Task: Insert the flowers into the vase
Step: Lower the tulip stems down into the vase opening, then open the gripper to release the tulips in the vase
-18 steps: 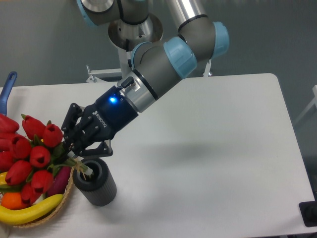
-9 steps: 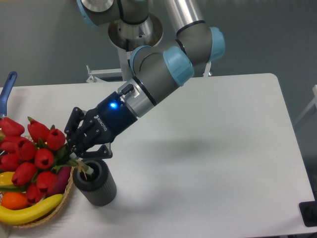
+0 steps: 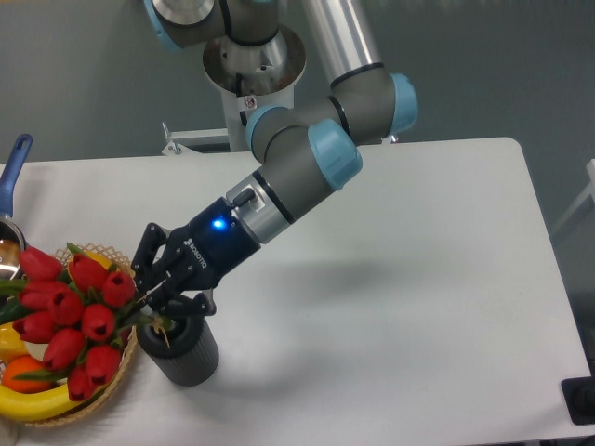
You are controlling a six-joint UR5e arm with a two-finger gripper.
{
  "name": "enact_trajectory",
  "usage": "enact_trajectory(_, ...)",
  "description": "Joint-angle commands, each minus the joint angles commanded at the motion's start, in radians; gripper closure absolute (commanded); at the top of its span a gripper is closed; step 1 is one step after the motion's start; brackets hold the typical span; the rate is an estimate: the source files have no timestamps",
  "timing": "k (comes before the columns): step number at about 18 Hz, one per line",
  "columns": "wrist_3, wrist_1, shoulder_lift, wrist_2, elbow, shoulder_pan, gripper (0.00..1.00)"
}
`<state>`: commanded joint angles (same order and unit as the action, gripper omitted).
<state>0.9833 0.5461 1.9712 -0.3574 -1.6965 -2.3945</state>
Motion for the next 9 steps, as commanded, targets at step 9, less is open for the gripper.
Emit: enact_trajectory(9,0.008,0.000,0.015,-0.008,-0.038,0.000,0.68)
